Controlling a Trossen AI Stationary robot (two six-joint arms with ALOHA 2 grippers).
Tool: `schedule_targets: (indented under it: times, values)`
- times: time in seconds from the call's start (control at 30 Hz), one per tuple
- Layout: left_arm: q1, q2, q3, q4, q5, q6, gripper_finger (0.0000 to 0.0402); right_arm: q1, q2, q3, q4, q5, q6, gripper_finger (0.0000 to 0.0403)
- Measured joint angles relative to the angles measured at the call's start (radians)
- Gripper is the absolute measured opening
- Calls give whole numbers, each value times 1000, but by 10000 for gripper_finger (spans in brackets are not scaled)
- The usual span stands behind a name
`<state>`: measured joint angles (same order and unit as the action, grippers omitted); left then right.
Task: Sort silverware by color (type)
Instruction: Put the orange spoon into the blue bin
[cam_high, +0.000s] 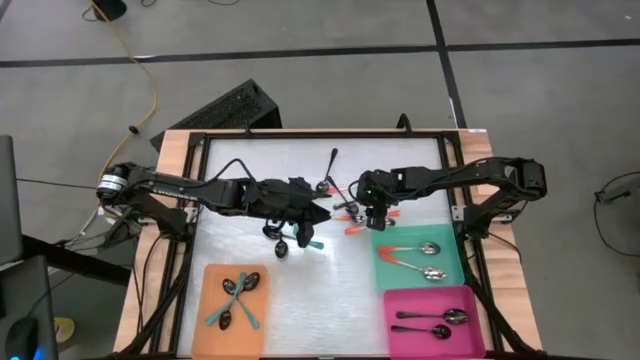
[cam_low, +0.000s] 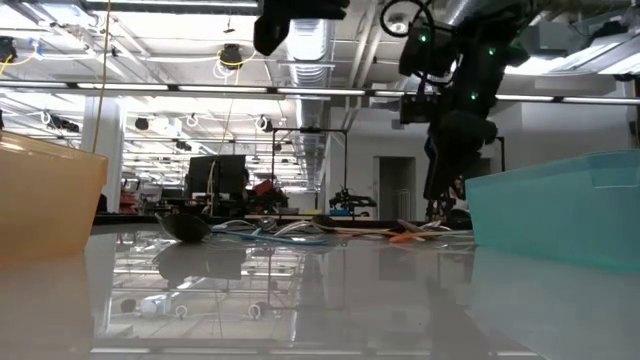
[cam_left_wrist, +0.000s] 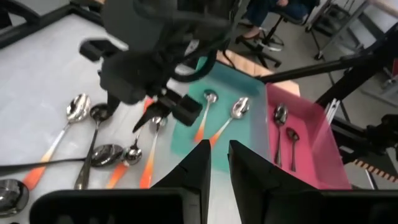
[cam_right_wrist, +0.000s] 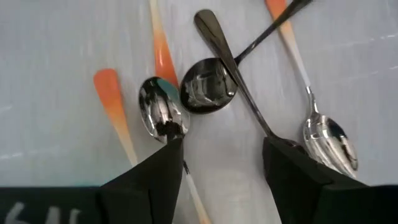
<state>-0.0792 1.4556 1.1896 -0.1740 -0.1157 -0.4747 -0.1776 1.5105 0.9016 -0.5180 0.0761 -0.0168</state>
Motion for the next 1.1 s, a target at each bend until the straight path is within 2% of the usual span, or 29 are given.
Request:
schedule_targets:
  times: [0.1,0.3,0.53,0.73,0.87,1.1]
  values:
    - [0,-22,0,1,-3,0,43,-21,0,-30,29,-8,-12,227]
    - [2,-32,0,1,-4,19,43,-79,0,-48,42,-136,5,227]
    - [2,-32,0,0,-46,30,43,-90,8,-49,42,-162,-44,227]
    - [2,-32,0,0,-53,26,43,-89,121,-2,27,-214,-5,226]
    - [2,-32,0,-1,-53,27,43,-84,215,59,-16,-202,-17,226]
    - [2,-32,0,-33,-53,26,43,-85,274,131,-106,-200,-54,226]
